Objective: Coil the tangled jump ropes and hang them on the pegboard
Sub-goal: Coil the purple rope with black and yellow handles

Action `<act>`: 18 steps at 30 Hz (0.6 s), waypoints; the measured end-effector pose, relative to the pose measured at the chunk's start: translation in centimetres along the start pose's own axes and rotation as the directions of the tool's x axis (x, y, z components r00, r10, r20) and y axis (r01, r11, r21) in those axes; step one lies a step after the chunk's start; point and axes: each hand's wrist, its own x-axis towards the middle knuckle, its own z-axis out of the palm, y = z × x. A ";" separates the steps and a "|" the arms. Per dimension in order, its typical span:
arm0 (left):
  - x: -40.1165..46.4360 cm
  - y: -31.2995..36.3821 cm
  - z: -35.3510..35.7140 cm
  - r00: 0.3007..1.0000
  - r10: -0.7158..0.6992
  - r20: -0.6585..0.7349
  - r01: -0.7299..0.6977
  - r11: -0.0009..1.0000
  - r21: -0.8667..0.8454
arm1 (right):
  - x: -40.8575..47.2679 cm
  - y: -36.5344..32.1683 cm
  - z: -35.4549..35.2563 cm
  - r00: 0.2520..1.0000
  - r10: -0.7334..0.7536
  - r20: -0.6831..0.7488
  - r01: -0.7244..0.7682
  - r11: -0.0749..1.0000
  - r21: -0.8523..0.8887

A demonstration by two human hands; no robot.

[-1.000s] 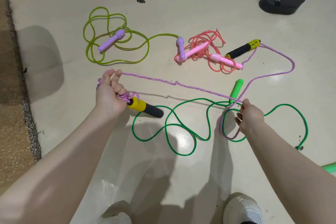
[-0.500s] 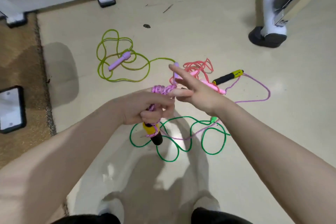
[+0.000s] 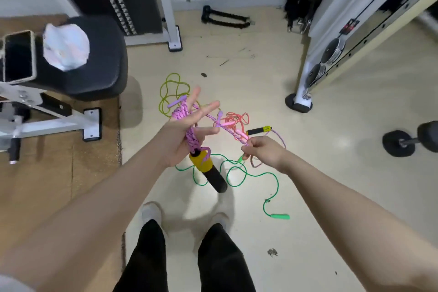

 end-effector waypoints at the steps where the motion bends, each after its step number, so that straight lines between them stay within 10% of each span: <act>1: -1.5 1.3 0.6 0.997 0.041 -0.065 -0.044 0.998 -0.048 | -1.6 -2.1 -0.7 0.998 -0.026 0.049 0.026 1.000 0.000; 7: -8.6 7.2 1.9 0.963 0.166 -0.213 -0.149 0.984 0.092 | -9.2 -17.9 -1.6 0.935 -0.345 0.086 0.314 0.914 0.256; 13: -13.0 9.9 1.1 0.923 0.255 -0.289 -0.207 0.960 0.186 | -13.4 -26.8 2.5 0.704 -0.676 0.217 0.441 0.656 0.613; 18: -15.7 12.8 -1.3 0.890 0.297 -0.345 -0.266 0.955 0.135 | -14.8 -30.3 4.2 0.650 -0.687 0.324 0.491 0.706 0.511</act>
